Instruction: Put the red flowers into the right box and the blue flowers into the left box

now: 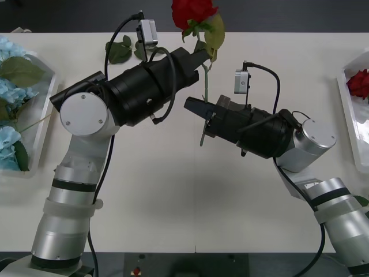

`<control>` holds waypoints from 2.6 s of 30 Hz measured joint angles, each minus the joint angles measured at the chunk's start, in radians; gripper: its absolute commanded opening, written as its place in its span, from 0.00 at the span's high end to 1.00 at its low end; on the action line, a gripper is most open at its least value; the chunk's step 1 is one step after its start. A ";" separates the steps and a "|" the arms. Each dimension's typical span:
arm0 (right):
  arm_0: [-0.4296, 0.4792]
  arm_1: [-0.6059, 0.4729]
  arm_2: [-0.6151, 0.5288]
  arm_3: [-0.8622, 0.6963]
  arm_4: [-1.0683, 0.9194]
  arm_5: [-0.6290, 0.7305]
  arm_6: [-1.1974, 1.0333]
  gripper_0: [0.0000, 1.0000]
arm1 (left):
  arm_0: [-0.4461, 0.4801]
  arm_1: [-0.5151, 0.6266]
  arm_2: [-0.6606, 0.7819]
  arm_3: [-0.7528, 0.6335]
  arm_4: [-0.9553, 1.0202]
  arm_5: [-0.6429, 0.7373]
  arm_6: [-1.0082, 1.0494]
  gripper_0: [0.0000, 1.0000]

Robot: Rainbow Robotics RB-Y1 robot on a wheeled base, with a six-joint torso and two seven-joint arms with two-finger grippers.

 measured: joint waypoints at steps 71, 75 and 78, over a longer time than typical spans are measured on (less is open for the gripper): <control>-0.350 -0.918 0.497 0.770 0.546 -0.481 -0.256 1.00 | 0.142 1.241 -0.244 -0.220 1.043 0.016 -0.447 0.19; -0.350 -0.918 0.497 0.803 0.595 -0.446 -0.256 1.00 | 0.142 1.241 -0.244 -0.220 1.043 0.016 -0.447 0.19; -0.350 -0.918 0.497 0.831 0.600 -0.445 -0.256 0.96 | 0.142 1.241 -0.244 -0.220 1.043 0.016 -0.447 0.19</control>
